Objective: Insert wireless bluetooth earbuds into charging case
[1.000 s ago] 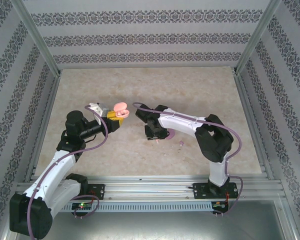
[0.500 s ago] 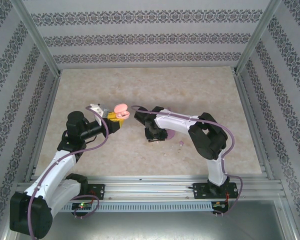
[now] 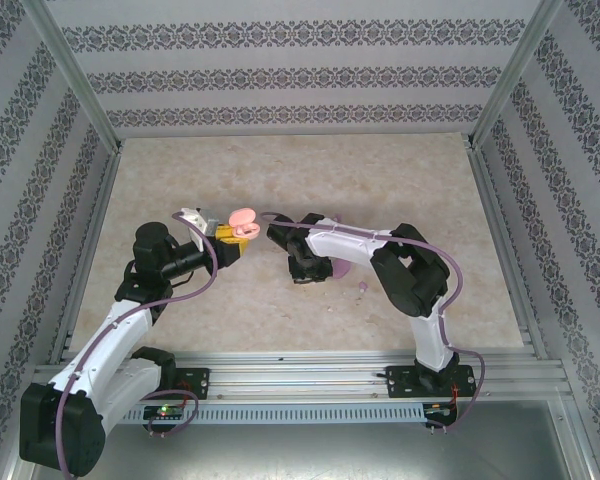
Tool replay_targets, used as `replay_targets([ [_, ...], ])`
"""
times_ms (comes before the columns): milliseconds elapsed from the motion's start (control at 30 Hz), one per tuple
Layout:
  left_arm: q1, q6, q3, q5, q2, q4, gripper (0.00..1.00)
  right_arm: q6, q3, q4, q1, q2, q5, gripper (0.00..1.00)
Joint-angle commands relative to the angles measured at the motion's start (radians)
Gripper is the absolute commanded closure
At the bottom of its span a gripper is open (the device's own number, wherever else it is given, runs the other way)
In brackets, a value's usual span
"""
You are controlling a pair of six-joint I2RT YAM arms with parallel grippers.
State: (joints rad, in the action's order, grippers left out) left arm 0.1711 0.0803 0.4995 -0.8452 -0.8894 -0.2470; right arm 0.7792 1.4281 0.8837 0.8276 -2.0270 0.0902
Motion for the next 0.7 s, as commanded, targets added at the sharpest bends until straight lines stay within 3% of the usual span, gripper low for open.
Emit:
replay_targets([
  [0,0.011,0.001,-0.001,-0.042,-0.002,-0.041,0.69,-0.009,-0.033,-0.018,0.005,0.073,0.028,0.85],
  [200,0.014,0.008,0.010,-0.101,-0.019,-0.070,0.69,-0.023,-0.149,-0.100,0.010,0.273,0.051,0.88],
  [367,0.027,0.038,0.025,-0.162,-0.051,-0.142,0.69,-0.058,-0.259,-0.168,0.009,0.525,0.059,0.90],
  [533,0.056,0.030,0.053,-0.182,-0.078,-0.140,0.69,-0.136,-0.346,-0.333,0.010,0.744,-0.060,0.92],
  [667,0.083,0.019,0.064,-0.190,-0.083,-0.128,0.69,-0.166,-0.347,-0.450,0.016,0.835,-0.195,0.93],
])
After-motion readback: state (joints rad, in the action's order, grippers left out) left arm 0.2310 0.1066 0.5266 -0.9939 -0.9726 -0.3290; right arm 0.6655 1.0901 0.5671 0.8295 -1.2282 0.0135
